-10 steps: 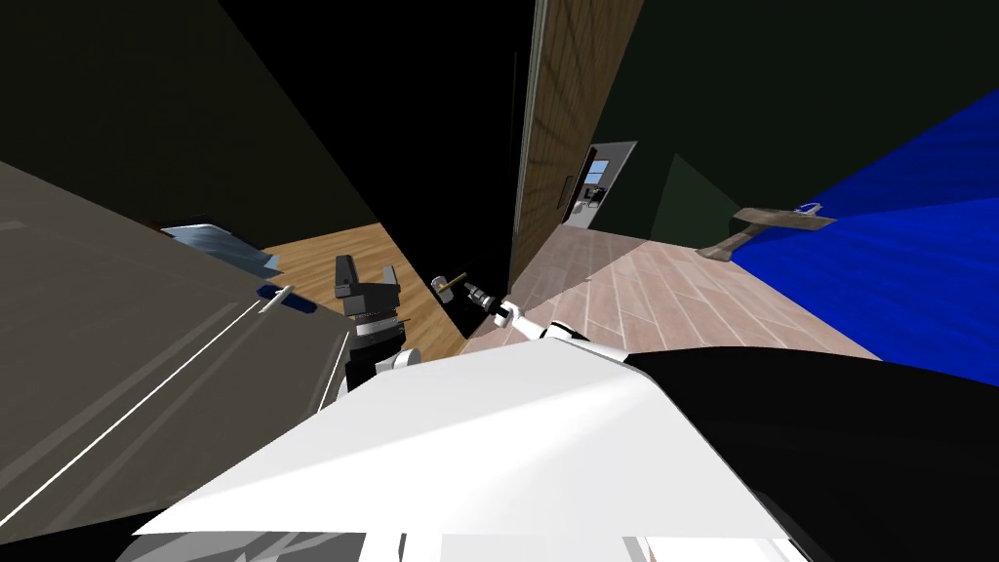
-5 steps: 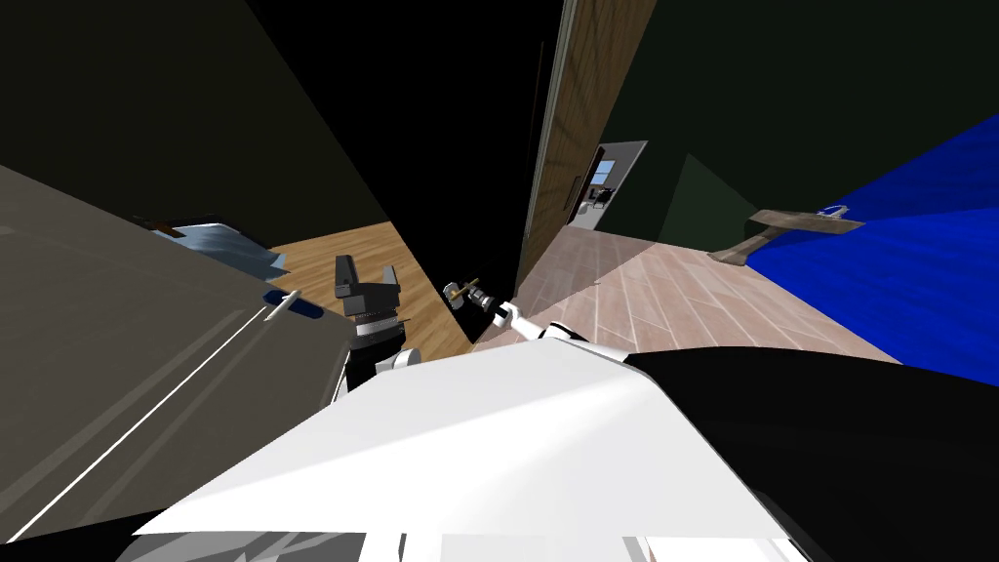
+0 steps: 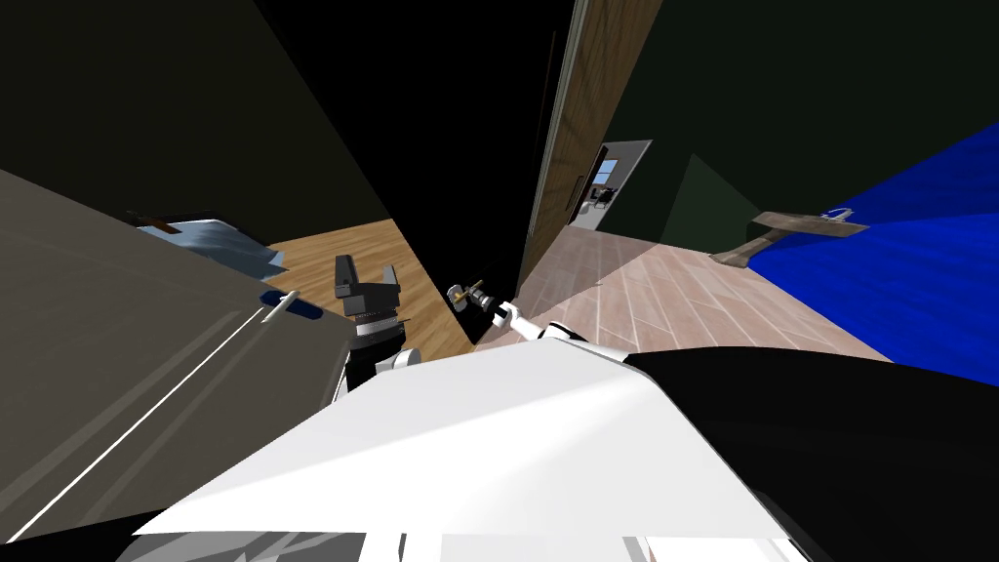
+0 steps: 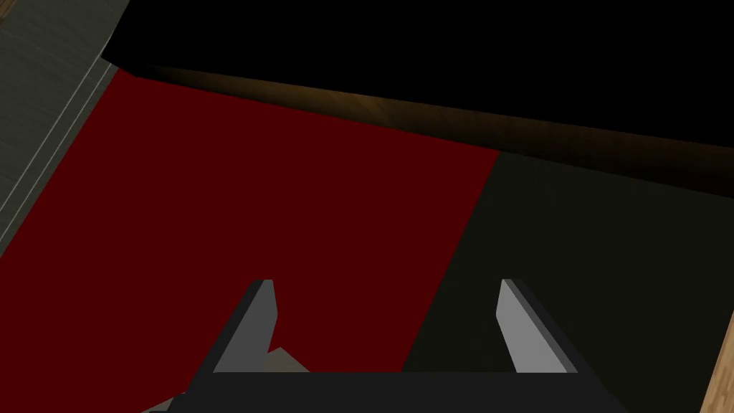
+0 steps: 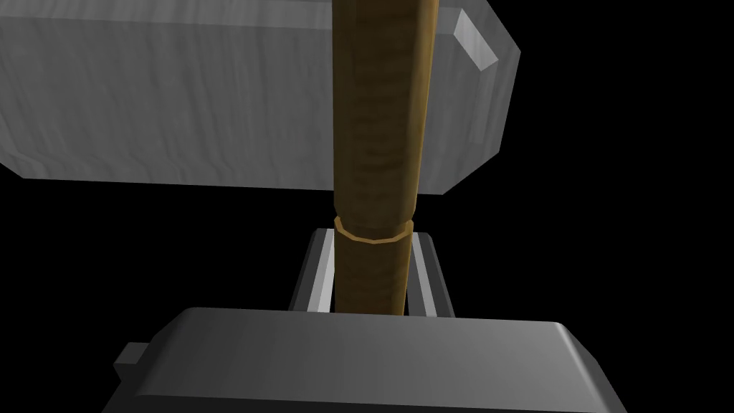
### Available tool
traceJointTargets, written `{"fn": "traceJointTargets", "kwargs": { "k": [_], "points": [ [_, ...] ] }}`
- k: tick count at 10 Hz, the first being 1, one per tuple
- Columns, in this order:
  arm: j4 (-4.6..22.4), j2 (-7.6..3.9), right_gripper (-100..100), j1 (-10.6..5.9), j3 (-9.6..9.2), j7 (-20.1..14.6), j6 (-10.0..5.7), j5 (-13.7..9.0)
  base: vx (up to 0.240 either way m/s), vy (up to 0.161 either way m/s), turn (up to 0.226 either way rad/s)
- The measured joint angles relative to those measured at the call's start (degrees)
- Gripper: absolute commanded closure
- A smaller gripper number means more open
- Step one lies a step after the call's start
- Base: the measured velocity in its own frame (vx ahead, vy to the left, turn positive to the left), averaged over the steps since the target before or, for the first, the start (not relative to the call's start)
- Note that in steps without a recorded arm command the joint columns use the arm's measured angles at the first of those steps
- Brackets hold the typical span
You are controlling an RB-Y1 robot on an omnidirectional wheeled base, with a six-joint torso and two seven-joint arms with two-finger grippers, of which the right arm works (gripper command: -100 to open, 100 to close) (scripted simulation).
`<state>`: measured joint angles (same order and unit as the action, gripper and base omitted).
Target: Push the door open
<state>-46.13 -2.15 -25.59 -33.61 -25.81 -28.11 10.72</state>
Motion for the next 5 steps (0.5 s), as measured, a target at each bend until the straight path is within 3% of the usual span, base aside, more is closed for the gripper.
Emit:
{"fn": "traceJointTargets", "kwargs": {
  "k": [2, 3, 5],
  "points": [
    [0.11, -0.05, 100, 0.14, -0.06, 0.0, 0.07, 0.02, -0.004, -0.003, -0.002],
    [0.13, -0.07, 100, 0.17, -0.06, -0.01, 0.08, 0.02, 0.036, 0.092, -0.033],
    [0.4, -0.36, 100, 0.6, 0.56, 0.55, 0.38, -0.06, 0.076, 0.184, -0.063]
  ]
}}
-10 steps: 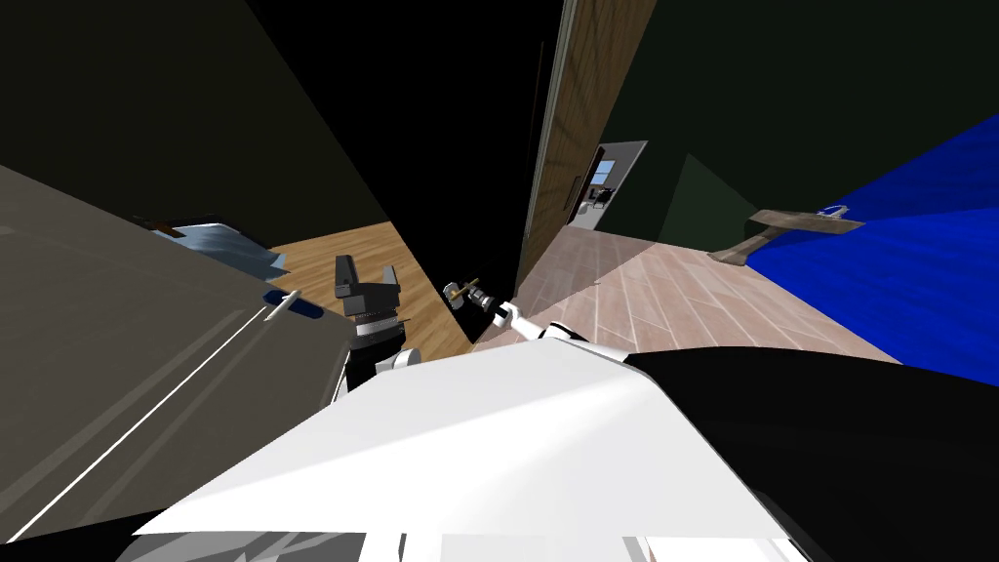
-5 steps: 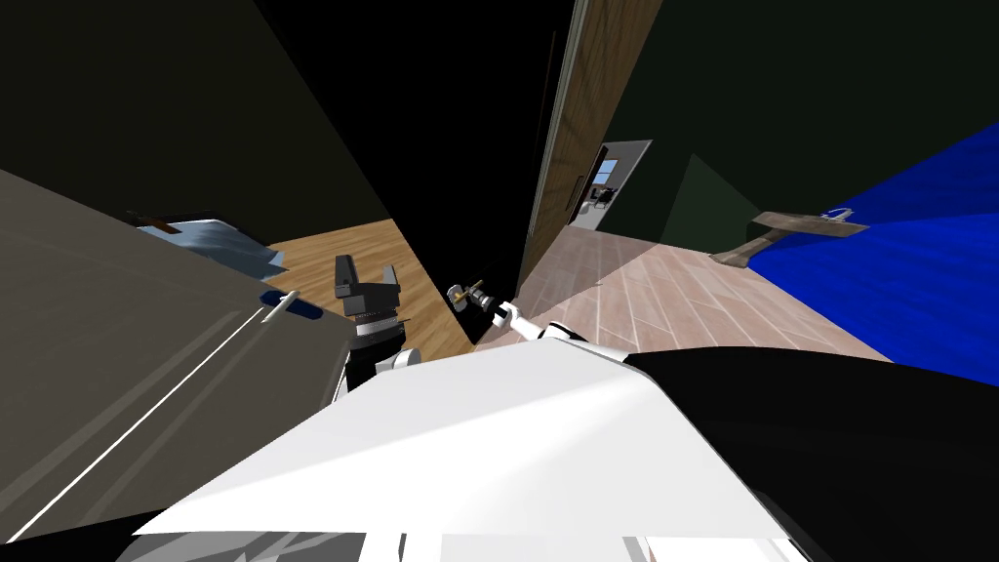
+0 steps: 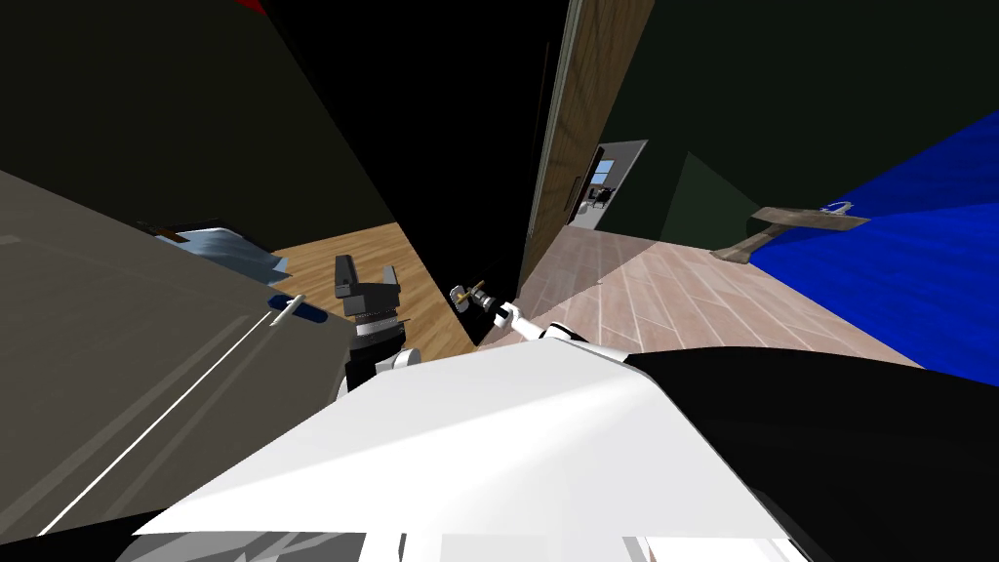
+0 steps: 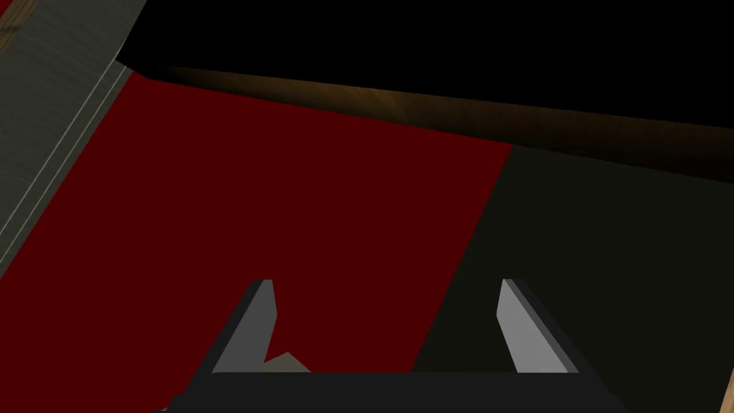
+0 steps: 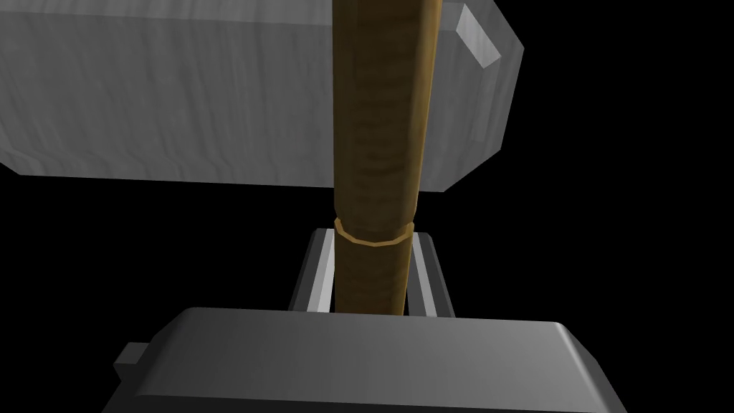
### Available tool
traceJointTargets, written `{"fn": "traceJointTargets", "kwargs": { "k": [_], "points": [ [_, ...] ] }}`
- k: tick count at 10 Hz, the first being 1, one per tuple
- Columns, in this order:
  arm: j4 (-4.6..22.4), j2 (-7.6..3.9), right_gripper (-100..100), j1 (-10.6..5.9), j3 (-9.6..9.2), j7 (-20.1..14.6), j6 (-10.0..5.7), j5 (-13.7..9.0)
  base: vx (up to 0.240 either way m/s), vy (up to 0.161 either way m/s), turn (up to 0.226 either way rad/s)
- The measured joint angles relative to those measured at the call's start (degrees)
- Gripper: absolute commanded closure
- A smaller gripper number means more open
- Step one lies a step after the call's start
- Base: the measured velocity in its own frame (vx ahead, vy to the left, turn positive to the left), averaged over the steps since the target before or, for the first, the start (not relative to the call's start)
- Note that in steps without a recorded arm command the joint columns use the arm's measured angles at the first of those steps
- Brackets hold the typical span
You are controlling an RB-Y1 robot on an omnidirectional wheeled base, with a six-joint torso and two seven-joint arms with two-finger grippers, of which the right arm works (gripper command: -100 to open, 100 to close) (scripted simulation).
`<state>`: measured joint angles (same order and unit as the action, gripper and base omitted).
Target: Push the door open
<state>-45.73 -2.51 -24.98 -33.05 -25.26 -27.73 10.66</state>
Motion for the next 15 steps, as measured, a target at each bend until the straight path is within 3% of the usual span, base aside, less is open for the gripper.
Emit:
{"fn": "traceJointTargets", "kwargs": {
  "k": [1, 3, 6, 7, 8, 14, 15],
  "points": [
    [0.6, 0.02, 100, -0.24, 0.61, 0.34, -0.05, -0.15, 0.085, 0.159, -0.05],
    [-0.94, -0.42, 100, 0.43, 1.56, 1.05, 0.75, -0.3, 0.09, 0.16, -0.044],
    [0.34, 0.13, 100, -0.1, 3.82, 2.79, 0.87, -0.71, 0.112, 0.179, -0.059],
    [-0.64, -0.24, 100, 0.77, 4.41, 3.37, 1.22, -0.79, 0.104, 0.17, -0.082],
    [-0.03, -0.25, 100, 0.32, 5.16, 3.72, 1.31, -1.0, 0.082, 0.134, -0.044],
    [1.47, 0.58, 100, 0.02, 9.08, 6.52, 1.44, -1.72, 0.066, 0.098, -0.055],
    [0.21, 0.41, 100, 0.71, 9.42, 6.83, 2.24, -1.76, 0.062, 0.105, -0.066]
  ]
}}
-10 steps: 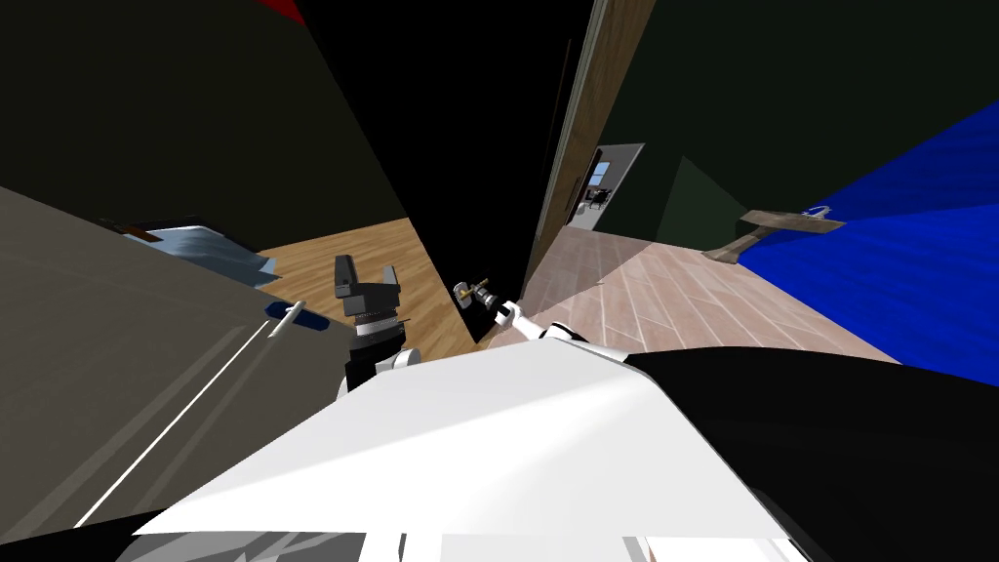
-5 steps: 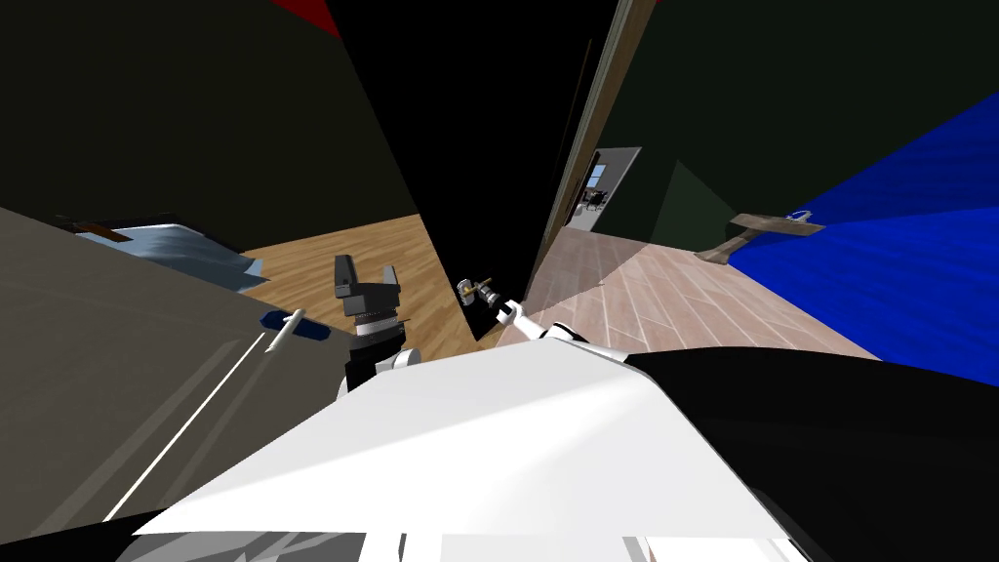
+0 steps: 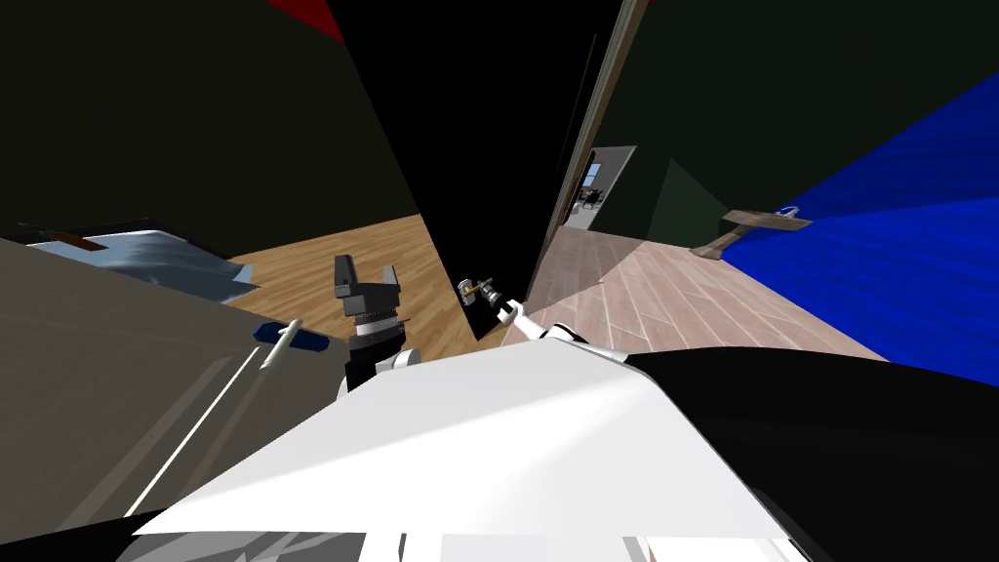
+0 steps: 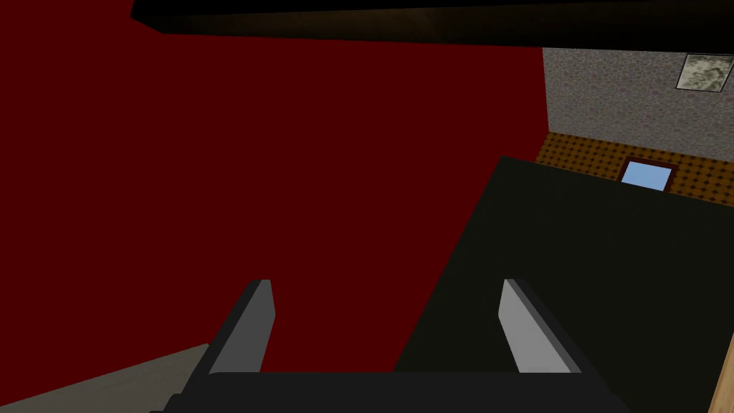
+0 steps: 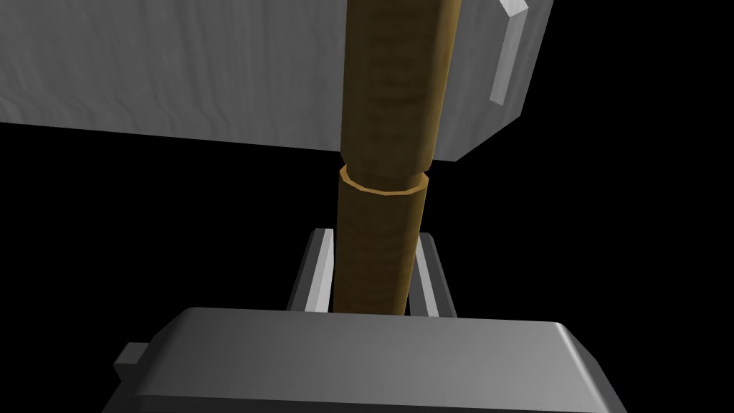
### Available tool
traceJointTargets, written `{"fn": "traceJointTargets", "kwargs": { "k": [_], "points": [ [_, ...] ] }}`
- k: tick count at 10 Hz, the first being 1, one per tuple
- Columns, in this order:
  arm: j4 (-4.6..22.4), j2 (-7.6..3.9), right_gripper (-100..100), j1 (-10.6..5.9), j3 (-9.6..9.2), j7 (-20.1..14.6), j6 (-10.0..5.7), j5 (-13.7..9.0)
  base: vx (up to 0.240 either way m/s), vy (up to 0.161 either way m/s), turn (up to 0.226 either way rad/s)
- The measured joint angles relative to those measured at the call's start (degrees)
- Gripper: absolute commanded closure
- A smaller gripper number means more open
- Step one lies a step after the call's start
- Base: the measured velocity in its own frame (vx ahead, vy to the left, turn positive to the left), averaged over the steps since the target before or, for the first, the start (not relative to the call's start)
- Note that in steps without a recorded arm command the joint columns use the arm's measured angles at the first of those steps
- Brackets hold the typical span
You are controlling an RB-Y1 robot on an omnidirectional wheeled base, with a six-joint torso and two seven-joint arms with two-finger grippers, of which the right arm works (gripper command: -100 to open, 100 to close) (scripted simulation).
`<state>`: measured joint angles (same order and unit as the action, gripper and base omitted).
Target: Push the door open
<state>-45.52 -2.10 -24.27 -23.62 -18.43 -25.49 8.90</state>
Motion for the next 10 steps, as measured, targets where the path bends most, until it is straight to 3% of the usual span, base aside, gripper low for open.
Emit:
{"fn": "traceJointTargets", "kwargs": {
  "k": [2, 4, 5, 8, 10],
  "points": [
    [1.31, 0.31, 100, -0.54, 1.44, 0.86, -0.23, -0.32, 0.074, 0.116, -0.051],
    [1.14, 1.2, 100, 0.07, 3.17, 2.48, 0.07, -0.5, 0.097, 0.156, -0.079],
    [2.77, 1.55, 100, -0.72, 4.23, 3.13, -0.52, -0.76, 0.101, 0.137, -0.065],
    [1.62, 2.03, 100, -0.27, 6.5, 4.47, 0.73, -1.21, 0.095, 0.175, -0.086],
    [2.73, 2.9, 100, -0.83, 8.46, 5.78, 0.55, -1.57, 0.092, 0.166, -0.069]
  ]
}}
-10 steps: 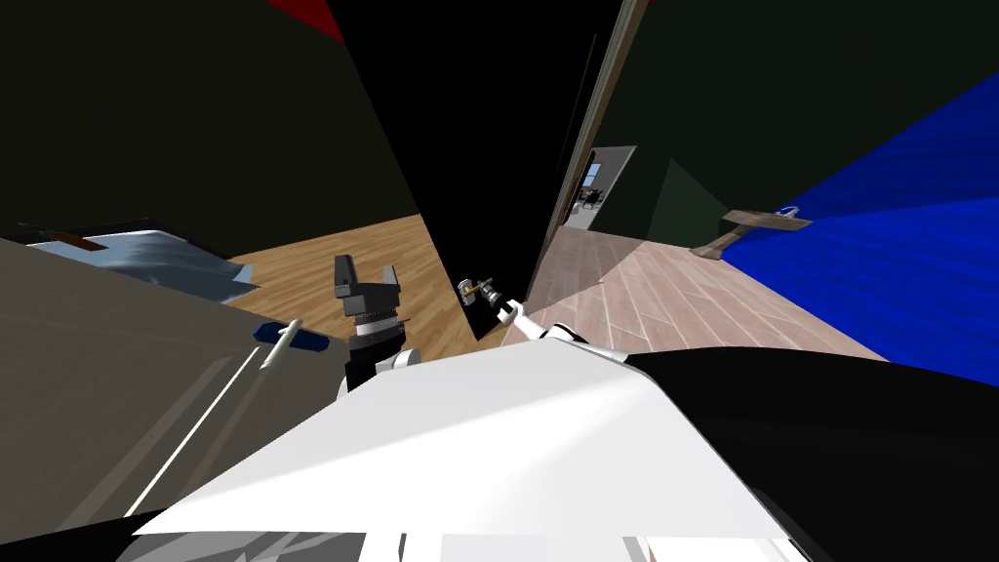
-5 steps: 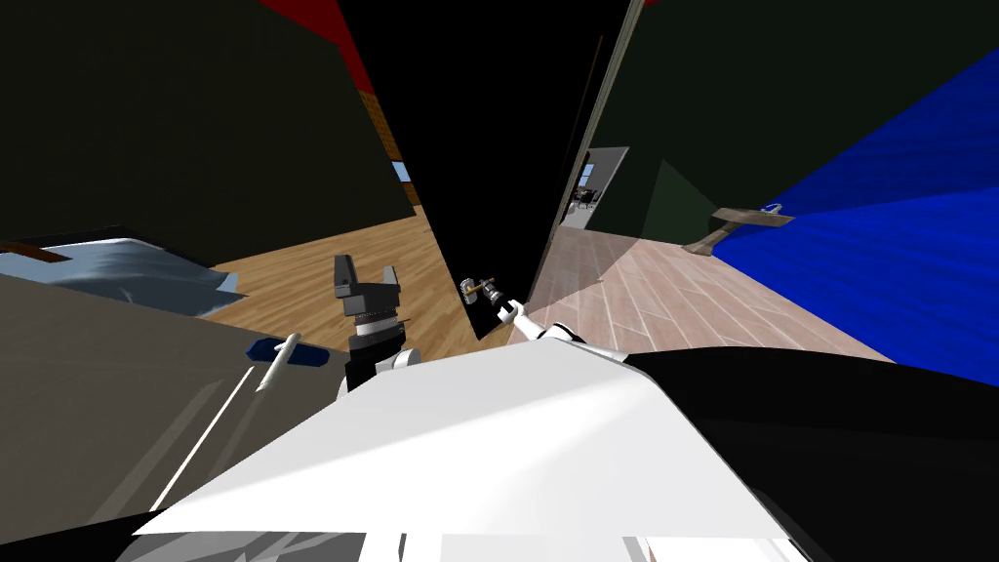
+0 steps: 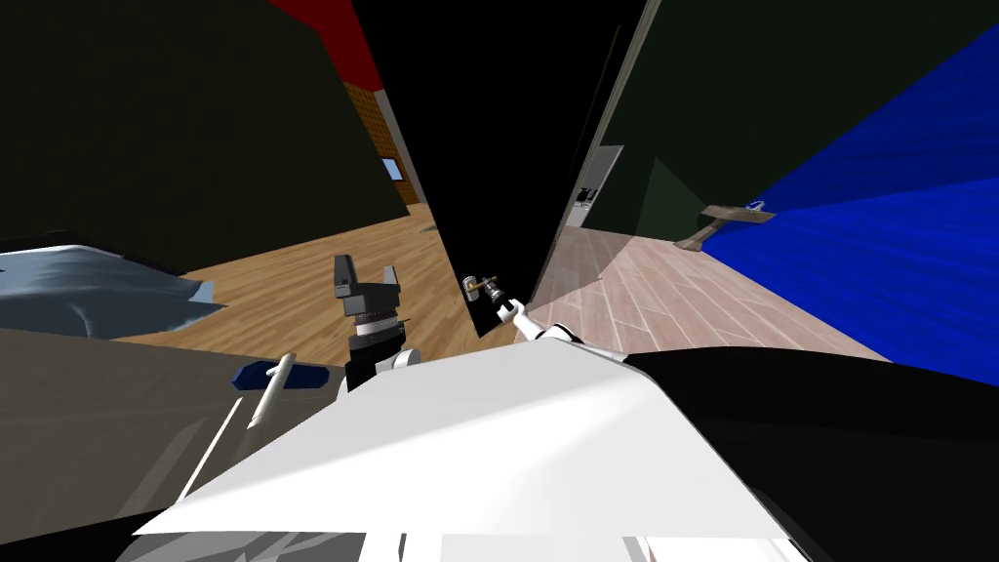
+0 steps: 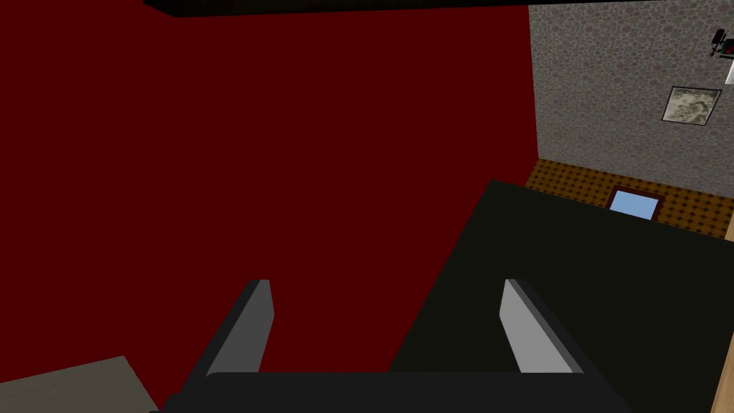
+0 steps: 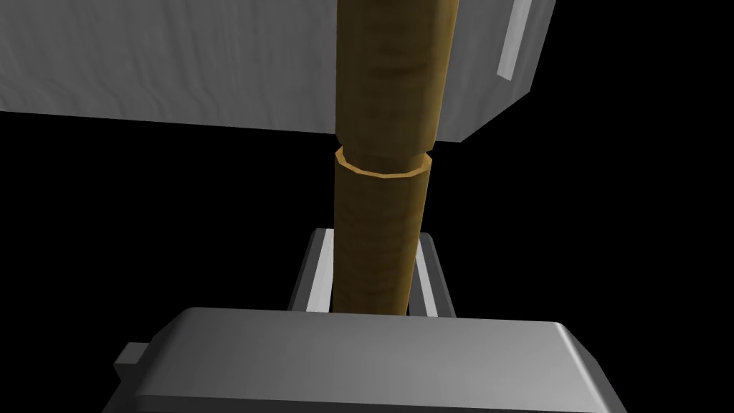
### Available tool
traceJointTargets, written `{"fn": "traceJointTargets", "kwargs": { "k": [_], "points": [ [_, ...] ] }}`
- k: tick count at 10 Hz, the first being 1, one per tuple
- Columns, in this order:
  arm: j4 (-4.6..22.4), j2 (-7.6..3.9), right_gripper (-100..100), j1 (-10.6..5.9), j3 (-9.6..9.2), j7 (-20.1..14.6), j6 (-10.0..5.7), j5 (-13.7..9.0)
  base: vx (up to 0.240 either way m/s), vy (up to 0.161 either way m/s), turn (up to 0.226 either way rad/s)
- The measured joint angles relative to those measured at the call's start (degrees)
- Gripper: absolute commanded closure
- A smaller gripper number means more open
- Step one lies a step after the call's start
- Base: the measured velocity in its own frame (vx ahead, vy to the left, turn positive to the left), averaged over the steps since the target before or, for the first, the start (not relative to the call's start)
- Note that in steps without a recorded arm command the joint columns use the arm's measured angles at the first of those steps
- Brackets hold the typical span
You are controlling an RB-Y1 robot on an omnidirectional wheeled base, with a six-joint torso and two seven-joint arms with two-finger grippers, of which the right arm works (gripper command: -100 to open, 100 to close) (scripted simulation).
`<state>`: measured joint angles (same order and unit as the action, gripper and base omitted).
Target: Push the door open
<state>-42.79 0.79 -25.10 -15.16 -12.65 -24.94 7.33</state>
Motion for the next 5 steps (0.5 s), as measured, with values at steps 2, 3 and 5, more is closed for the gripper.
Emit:
{"fn": "traceJointTargets", "kwargs": {
  "k": [2, 3, 5],
  "points": [
    [-0.48, 0.35, 100, 0.34, 1.53, 0.95, 0.48, -0.29, 0.08, 0.178, -0.081],
    [-0.51, 0.52, 100, 0.33, 2.24, 1.3, 0.68, -0.44, 0.058, 0.184, -0.074],
    [-0.37, 0.56, 100, 0.12, 3.31, 1.84, 0.55, -0.65, 0.071, 0.054, -0.06]
  ]
}}
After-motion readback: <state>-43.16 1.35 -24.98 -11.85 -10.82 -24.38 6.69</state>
